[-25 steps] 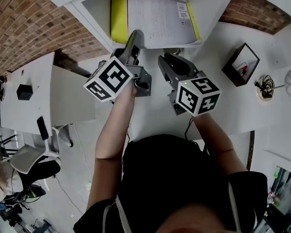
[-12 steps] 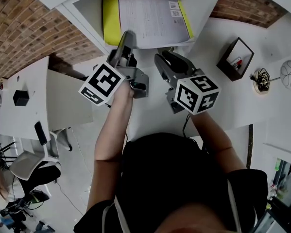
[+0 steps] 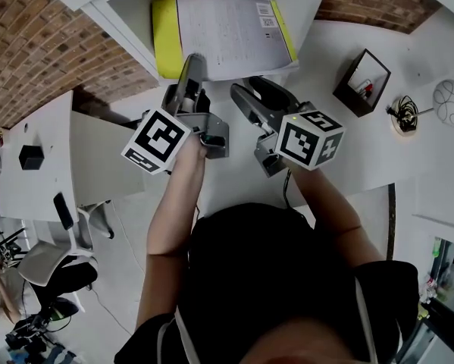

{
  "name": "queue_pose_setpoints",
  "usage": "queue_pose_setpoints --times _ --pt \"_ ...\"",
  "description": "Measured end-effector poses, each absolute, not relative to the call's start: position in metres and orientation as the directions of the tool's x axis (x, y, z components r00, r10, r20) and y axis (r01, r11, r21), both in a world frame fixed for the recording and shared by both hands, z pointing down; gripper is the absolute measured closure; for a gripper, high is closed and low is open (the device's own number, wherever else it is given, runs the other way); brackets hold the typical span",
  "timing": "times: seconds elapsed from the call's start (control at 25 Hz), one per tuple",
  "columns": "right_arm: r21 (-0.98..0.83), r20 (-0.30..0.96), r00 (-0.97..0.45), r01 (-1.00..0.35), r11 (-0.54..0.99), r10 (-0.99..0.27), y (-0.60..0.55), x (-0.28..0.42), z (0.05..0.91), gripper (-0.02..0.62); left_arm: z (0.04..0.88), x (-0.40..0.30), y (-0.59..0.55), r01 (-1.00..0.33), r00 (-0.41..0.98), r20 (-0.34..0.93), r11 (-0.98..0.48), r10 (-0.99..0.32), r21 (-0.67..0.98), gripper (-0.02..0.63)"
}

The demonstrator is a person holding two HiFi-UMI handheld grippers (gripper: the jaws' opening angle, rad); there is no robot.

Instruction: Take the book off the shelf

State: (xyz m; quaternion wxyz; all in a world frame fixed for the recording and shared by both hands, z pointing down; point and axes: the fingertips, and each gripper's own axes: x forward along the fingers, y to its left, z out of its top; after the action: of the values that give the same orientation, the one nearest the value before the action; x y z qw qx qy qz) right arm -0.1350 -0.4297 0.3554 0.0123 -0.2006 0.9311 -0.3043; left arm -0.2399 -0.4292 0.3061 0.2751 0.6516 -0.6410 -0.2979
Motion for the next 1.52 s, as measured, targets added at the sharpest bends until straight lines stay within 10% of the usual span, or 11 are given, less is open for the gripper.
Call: queue_pose_setpoints --times 0.56,1.52 --pt "-0.769 -0.015 -0.906 -0.261 0.584 -0.424 -0.447 -0.119 0.349 0.282 0.312 -0.231 -0.41 -0.668 0.039 -0.044 -0.059 -0.998 0.742 0.532" --pt "-0.807 0.073 -0.812 -0.389 0.445 -0.579 -0.46 -0.114 0.35 0.417 0.311 -0.219 -0.392 -0.702 0.033 -0.023 -0.04 -0.999 0.711 0.529"
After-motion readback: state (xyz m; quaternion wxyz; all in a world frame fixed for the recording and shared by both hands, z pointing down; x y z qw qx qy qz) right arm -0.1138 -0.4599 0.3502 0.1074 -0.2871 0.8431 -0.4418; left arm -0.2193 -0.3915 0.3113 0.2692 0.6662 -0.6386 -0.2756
